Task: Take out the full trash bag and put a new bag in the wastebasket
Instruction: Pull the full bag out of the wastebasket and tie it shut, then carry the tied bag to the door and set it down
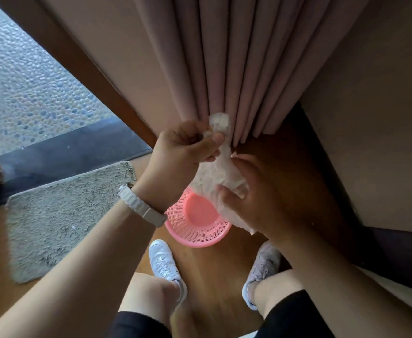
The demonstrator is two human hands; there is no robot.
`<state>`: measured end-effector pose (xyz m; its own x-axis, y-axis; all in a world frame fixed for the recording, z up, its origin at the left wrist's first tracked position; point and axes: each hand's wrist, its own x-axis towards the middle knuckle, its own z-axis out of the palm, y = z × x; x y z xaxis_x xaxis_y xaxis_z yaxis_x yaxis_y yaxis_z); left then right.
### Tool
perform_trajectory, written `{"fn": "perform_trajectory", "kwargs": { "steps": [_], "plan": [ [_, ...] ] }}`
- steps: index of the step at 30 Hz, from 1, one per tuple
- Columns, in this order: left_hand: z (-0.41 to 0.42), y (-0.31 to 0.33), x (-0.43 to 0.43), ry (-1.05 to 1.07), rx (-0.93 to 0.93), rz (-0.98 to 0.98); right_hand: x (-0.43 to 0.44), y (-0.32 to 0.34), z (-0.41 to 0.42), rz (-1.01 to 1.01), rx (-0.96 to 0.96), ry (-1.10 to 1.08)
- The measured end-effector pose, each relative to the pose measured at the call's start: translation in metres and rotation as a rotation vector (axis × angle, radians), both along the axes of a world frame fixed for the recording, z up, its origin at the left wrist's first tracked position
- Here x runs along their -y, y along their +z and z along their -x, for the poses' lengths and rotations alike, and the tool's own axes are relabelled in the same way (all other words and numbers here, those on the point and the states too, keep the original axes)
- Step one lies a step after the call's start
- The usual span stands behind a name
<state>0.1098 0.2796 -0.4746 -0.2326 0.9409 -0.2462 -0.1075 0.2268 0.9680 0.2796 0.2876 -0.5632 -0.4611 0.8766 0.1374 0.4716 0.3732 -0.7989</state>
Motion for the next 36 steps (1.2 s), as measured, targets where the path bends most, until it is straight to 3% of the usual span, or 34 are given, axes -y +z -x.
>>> {"fn": "perform_trajectory", "kwargs": {
  "steps": [5,10,18,28,36],
  "plan": [
    [0.000,0.118,0.004,-0.017,-0.065,-0.009,-0.007,0.120,-0.010,-0.037,0.059,0.097],
    [0.000,0.220,0.020,0.104,-0.022,-0.046,-0.008,0.232,-0.010,-0.045,0.083,0.178],
    [0.019,0.331,0.063,0.270,-0.013,-0.135,0.005,0.346,0.022,-0.112,0.085,0.358],
    [0.117,0.408,0.151,0.460,0.007,-0.398,0.071,0.434,0.136,-0.254,0.037,0.460],
    [0.230,0.425,0.261,0.520,-0.012,-0.414,0.162,0.450,0.263,-0.324,-0.058,0.513]
  ]
}}
